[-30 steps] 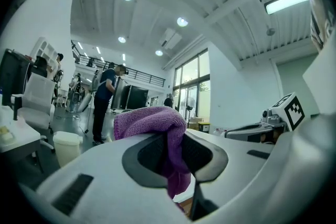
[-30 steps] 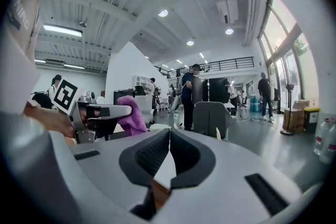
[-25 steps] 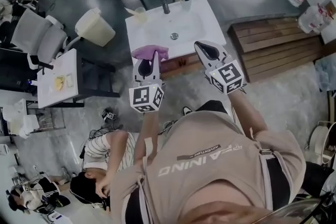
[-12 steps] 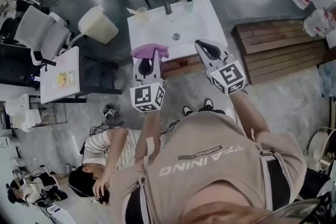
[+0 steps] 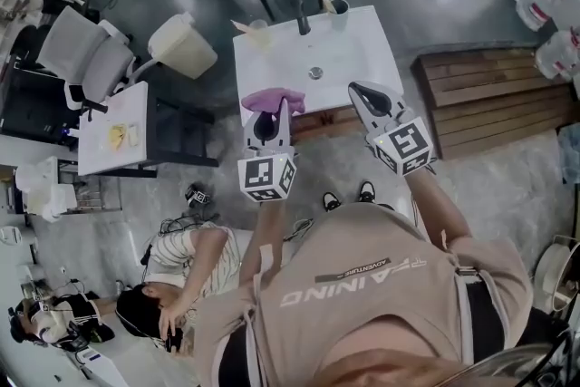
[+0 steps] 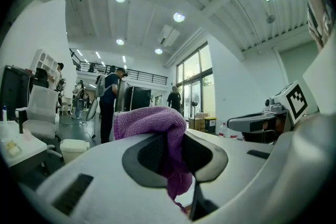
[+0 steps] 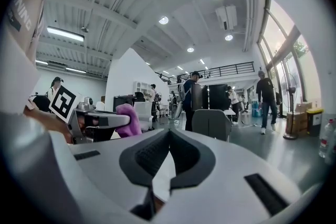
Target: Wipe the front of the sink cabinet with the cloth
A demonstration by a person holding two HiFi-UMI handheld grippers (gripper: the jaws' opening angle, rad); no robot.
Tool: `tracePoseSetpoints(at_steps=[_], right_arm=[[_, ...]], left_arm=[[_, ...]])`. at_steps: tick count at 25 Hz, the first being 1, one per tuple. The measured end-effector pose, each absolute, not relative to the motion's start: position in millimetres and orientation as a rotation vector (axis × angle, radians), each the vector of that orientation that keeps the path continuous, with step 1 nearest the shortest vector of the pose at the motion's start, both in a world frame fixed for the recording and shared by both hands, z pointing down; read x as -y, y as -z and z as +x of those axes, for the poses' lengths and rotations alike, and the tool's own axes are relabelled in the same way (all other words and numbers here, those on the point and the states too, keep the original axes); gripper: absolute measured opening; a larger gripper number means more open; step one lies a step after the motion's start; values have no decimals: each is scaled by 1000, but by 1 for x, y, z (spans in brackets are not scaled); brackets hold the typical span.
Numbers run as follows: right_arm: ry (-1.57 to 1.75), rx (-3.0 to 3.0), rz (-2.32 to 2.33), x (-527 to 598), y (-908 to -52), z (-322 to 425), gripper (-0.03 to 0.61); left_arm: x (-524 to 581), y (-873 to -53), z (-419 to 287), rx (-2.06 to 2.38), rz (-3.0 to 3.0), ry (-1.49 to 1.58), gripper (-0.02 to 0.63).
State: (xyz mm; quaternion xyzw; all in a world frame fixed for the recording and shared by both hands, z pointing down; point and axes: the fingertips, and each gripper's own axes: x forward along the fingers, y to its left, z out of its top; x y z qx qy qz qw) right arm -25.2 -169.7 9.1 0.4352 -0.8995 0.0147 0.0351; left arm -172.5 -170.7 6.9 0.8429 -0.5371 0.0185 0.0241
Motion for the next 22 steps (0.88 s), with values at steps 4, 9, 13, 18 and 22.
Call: tracePoseSetpoints(at_steps=[4, 9, 13, 18, 22], right_arm=[[-72, 2767, 1319, 170, -11, -26, 12], [-58, 2760, 1318, 172, -9, -27, 12], [-61, 2764, 1315, 170, -12, -28, 12], [-55, 2760, 1316, 170, -13, -23, 12], [-55, 2758, 1343, 177, -11, -18, 12]], left_arm=[[174, -6, -177, 1668, 2601, -41, 64], [177, 0, -180, 1673, 2605, -30, 64], [172, -9, -185, 1675, 2583, -34, 64], [170, -9, -186, 1689, 2573, -23, 64], [174, -4, -185, 1693, 2589, -22, 64]])
